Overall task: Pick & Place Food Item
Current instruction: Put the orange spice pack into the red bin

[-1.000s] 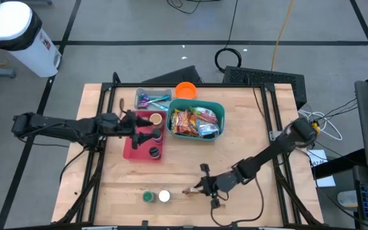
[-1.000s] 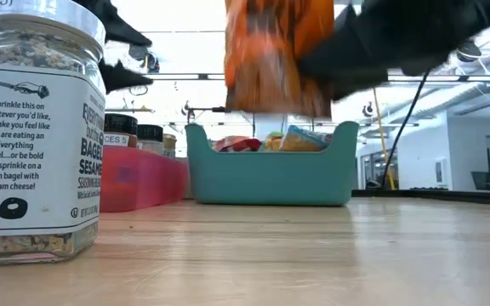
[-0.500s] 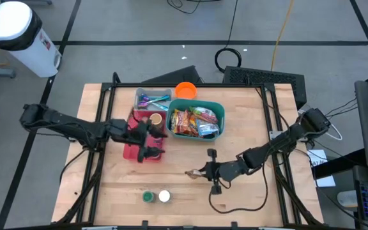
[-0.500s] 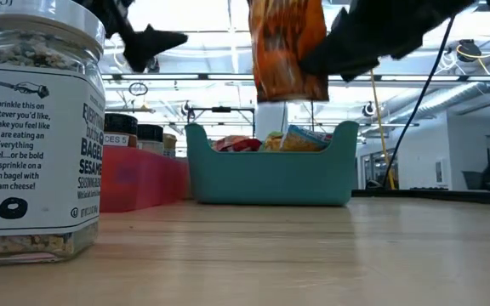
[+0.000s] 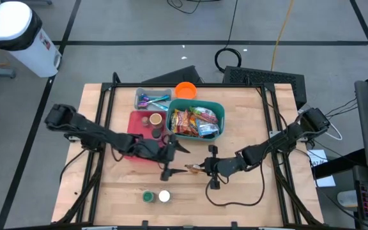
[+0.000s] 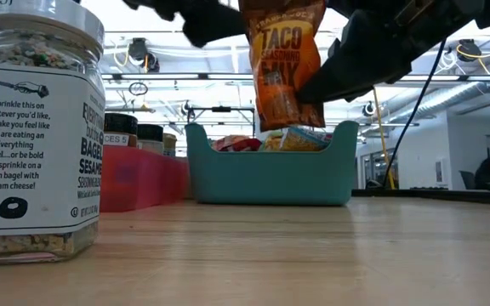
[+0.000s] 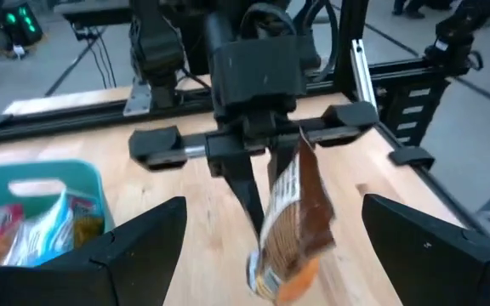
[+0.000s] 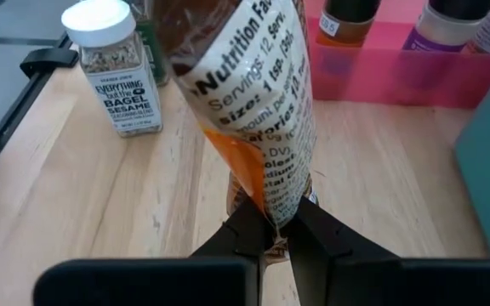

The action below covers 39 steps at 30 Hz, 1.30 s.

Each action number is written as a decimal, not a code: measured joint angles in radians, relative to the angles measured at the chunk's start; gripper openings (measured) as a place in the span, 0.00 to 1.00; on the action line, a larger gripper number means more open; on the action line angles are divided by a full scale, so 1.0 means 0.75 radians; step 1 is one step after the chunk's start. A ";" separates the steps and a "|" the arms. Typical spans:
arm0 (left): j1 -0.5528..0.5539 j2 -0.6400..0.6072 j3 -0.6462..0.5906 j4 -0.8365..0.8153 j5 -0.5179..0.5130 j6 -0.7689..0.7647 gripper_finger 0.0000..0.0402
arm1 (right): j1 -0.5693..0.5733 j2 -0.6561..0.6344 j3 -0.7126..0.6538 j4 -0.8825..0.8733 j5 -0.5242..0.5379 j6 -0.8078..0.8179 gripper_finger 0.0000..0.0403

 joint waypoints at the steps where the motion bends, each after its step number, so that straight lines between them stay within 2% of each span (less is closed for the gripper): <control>1: 0.000 0.022 0.018 0.002 -0.001 0.020 0.90 | 0.002 0.000 0.000 0.004 0.000 0.000 0.05; 9: 0.005 0.126 0.064 -0.005 0.010 0.079 0.90 | 0.006 0.000 0.000 0.013 -0.001 -0.004 0.05; 12: 0.007 0.126 0.064 -0.005 0.033 0.076 0.86 | 0.008 0.000 0.000 0.015 -0.001 -0.005 0.05; 15: 0.008 0.126 0.064 -0.005 0.078 0.078 0.75 | 0.008 0.000 0.000 0.016 -0.002 -0.005 0.05; 22: 0.018 0.126 0.064 -0.004 0.083 0.002 0.36 | 0.008 0.000 0.000 0.025 -0.001 -0.005 0.05; 29: 0.038 0.113 0.064 -0.010 0.091 0.005 0.05 | 0.008 0.000 0.000 0.025 0.006 -0.004 0.07; 34: 0.021 0.018 0.064 -0.136 0.064 0.027 0.02 | 0.016 -0.014 0.003 0.005 0.010 -0.050 0.15; 39: -0.067 -0.115 0.063 -0.292 -0.189 0.027 0.02 | 0.044 -0.050 -0.006 -0.126 -0.030 -0.071 0.24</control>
